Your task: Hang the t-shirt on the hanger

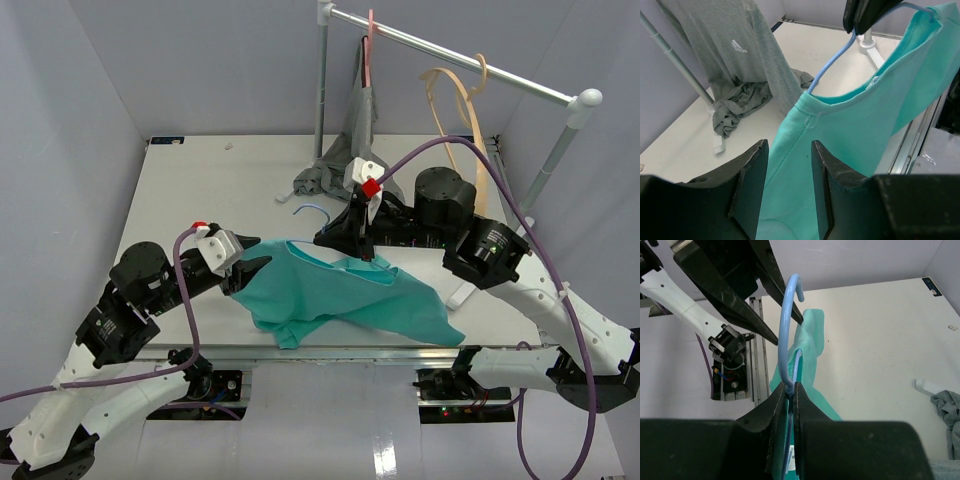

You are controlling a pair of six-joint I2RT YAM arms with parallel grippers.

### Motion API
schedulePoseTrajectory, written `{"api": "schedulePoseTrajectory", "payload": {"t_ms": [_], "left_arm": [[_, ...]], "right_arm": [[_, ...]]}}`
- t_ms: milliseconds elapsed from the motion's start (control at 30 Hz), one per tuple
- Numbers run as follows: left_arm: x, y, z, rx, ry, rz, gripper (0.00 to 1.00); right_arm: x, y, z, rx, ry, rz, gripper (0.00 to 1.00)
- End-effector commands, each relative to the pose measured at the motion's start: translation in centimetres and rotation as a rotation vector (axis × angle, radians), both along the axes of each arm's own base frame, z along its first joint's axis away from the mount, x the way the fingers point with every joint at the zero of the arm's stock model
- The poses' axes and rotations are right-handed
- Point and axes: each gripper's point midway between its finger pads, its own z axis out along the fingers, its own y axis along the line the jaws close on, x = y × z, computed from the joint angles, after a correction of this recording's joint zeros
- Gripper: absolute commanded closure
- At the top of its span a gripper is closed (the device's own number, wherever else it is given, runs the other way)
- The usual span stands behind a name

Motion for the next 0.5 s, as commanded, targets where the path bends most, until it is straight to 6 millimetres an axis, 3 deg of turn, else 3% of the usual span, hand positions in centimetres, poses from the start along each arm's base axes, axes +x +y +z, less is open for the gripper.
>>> {"api": "schedulePoseTrajectory", "payload": {"t_ms": [0,167,267,333,467], "left_arm": [[-0.3,1.4,2.5,-0.045,-0.073,0.042,0.5],[-1.3,1.7,4.2,-0.071,-0.12,0.019,0.46],[-0.4,1.3,3.3,-0.026,-0.123,0.021,0.46],[0.5,0.9,1.6,0.017,-0.099,0.036,0.46],[-0.1,-0.2,0.1,0.048,-0.088,-0.04,0.45]], "right_arm": [[-0.1,-0.6,1.0,0.002,-0.047,0.001,0.92],[0.1,-0.4,1.5,-0.006,-0.063,0.018,0.92],[-0.5,0.1,2.0,0.002,-0.07,0.075,0.92],[-1.1,0.3,2.1,0.007,-0.068,0.114,0.92],[-1.8,0.3,2.6,0.02,-0.082,0.16,0.92]]}}
